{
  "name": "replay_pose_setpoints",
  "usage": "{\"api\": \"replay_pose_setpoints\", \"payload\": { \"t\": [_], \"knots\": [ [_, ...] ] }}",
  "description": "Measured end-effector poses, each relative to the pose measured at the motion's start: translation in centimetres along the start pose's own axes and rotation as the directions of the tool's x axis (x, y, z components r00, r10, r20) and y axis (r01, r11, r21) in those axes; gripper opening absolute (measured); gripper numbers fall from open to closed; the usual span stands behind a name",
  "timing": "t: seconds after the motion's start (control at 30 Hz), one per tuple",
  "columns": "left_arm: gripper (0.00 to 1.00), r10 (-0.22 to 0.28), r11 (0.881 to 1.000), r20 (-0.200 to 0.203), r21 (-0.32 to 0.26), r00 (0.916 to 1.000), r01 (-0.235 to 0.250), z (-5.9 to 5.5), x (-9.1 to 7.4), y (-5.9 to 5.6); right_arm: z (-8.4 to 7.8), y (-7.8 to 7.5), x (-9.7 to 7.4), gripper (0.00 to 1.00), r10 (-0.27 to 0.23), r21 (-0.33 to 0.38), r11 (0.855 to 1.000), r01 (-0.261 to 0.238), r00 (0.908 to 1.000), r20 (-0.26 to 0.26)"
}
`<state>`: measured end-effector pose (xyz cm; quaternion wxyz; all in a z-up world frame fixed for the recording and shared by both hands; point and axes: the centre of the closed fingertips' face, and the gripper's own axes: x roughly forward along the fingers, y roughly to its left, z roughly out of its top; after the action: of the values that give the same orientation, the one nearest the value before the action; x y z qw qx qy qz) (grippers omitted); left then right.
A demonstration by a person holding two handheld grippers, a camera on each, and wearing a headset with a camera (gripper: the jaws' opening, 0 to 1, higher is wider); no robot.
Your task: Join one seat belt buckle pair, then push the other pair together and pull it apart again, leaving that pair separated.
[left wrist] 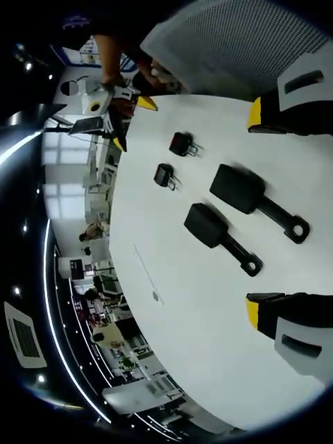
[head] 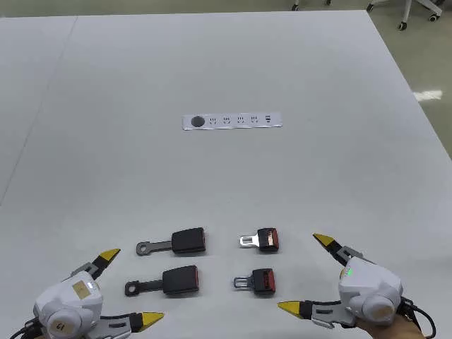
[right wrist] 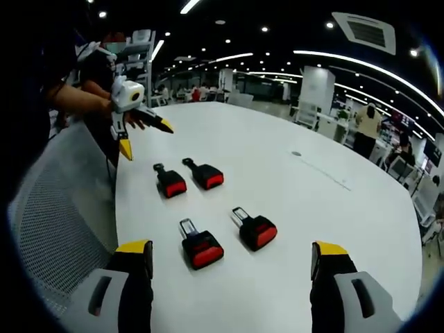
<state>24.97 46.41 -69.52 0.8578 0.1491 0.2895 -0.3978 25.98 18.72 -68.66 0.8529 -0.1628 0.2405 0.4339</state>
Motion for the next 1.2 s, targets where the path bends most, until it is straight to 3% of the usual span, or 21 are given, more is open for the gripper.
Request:
{"api": "replay_pose_setpoints", "payload": {
  "t": [1.2],
  "knots": [
    [0.96,-0.007,1.000,-0.010,0.010,0.9999,0.007,0.03,0.16,-0.40,-0.22,-0.03,-0.10,0.95,0.002,-0.008,1.000,-0.002,1.0000,-0.006]
  ]
}}
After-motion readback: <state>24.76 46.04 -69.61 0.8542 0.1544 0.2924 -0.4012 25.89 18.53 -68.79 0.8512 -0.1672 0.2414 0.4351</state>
